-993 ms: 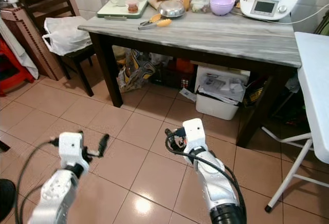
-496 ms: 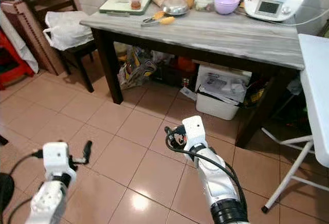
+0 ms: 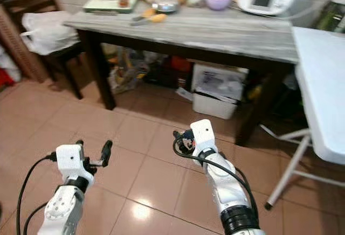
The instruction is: Setting the table
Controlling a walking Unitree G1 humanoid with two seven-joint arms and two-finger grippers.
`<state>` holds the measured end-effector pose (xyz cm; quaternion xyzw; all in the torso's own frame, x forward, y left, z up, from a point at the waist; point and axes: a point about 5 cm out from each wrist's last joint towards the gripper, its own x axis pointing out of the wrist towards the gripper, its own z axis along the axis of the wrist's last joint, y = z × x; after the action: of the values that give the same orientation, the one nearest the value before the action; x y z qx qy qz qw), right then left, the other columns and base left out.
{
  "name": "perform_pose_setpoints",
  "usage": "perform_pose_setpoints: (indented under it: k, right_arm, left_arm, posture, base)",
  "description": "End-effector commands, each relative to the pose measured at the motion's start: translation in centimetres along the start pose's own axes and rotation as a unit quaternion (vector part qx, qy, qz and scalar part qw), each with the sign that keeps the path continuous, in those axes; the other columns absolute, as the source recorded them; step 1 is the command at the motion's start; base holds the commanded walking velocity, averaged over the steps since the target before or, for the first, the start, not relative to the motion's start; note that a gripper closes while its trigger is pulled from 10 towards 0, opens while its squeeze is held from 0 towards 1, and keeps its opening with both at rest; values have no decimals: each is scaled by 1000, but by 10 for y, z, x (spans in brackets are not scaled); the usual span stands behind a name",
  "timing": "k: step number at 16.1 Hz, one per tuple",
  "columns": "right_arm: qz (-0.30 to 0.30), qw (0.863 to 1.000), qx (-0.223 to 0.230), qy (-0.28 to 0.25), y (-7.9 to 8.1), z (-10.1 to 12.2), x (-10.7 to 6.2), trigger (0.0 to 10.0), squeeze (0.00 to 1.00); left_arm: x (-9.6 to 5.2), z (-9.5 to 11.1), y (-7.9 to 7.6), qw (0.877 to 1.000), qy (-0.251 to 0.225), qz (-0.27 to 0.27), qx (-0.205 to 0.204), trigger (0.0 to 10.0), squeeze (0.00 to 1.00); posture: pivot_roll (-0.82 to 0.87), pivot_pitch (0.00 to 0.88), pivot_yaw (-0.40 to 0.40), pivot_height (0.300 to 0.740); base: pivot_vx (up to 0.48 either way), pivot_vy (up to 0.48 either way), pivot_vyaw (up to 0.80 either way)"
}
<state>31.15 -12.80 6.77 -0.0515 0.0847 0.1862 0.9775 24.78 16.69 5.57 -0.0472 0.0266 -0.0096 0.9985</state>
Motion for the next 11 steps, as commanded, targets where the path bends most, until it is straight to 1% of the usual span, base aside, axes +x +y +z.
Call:
perform_pose_setpoints:
  k: [1,2,3,4,5,6,9,11]
  right_arm:
    - [-1,1000,-13,-21,1,9,0,10000,0]
    - [-6,999,-30,-46,-1,20,-1,10000,0]
    - [-7,998,-35,-56,-2,25,-3,10000,0]
    - [-8,998,-35,-59,-3,27,-4,10000,0]
    - [-9,997,-37,-61,-3,28,-5,10000,0]
    - [-12,997,-42,-64,-4,28,-7,10000,0]
    - [-20,997,-41,-58,-6,25,-13,10000,0]
    - [-23,997,-41,-60,-6,26,-16,10000,0]
  left_arm:
    - [0,7,4,1000,-18,5,8,10000,0]
    - [2,15,7,999,-37,5,26,10000,0]
    - [2,17,9,999,-38,6,24,10000,0]
    - [2,19,11,999,-39,8,31,10000,0]
    - [2,21,10,998,-42,-4,35,10000,0]
    - [1,22,10,999,-41,-13,29,10000,0]
    - [-1,26,-2,998,-47,-31,8,10000,0]
    - [-5,31,-7,998,-60,-33,3,10000,0]
  posture:
    - [-49,54,10,740]
    - [-54,60,11,740]
    - [-56,62,13,740]
    - [-58,64,16,740]
    - [-58,64,16,740]
    - [-62,66,21,740]
    - [-68,69,28,740]
    - [-69,72,26,740]
  base:
    - [0,0,-725]
    - [0,0,-725]
    - [0,0,-719]
    - [0,0,-725]
    - [0,0,-725]
    - [0,0,-725]
    - [0,0,-725]
    - [0,0,-725]
